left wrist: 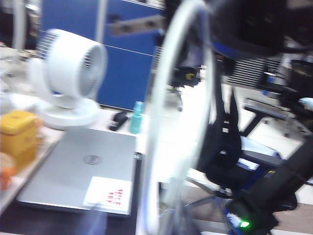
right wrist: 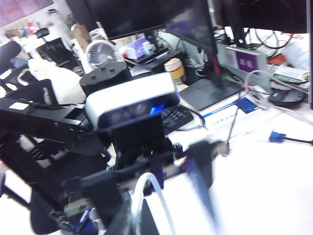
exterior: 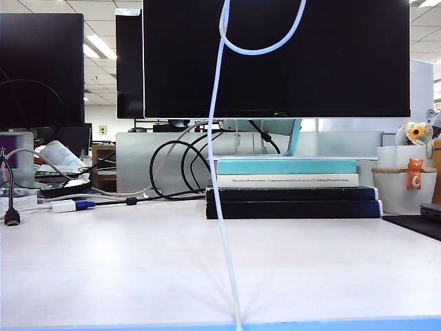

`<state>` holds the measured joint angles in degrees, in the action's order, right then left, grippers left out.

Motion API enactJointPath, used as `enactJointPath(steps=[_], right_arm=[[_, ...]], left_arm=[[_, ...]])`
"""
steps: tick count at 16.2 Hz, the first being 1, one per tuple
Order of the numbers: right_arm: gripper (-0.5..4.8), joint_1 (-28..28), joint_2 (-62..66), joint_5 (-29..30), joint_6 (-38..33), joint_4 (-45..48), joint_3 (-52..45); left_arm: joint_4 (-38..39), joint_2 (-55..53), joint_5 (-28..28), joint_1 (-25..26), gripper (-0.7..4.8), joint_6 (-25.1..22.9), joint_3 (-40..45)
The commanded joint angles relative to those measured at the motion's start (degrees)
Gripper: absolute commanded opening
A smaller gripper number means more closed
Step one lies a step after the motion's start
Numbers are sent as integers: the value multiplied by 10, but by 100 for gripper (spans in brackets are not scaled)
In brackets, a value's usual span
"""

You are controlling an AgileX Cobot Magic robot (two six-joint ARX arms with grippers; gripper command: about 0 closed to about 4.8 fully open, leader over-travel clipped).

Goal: Unfold the white charging cable into a straight cable.

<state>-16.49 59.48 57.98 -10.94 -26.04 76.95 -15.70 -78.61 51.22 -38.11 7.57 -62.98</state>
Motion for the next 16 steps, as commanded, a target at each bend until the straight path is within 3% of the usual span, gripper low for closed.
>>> enactJointPath(steps=[1, 4, 5, 6, 10, 13, 15, 16], right_arm=[[-8, -1, -3, 26, -10, 7, 2], [-8, -8, -3, 65, -7, -33, 0], [-8, -8, -3, 67, 22, -83, 0], [-8, -8, -3, 66, 27, -92, 0], [-7, -7, -3, 60, 110, -209, 0], [-6, -7, -3, 38, 165, -282, -1], [34, -7, -3, -3, 188, -322, -1], [89, -7, -3, -33, 198, -335, -2]], left_arm=[[-13, 1, -26, -2, 235, 2, -3], [-39, 1, -41, -4, 234, 4, -3], [-47, 1, -44, -4, 77, 0, -3], [-47, 1, -54, -4, 24, -4, -3], [-118, 6, -128, 5, 12, -5, -3], [-149, 11, -141, 18, 12, -1, -5], [-148, 19, -150, 37, 12, 0, -5], [-148, 21, -152, 38, 12, -1, -5]])
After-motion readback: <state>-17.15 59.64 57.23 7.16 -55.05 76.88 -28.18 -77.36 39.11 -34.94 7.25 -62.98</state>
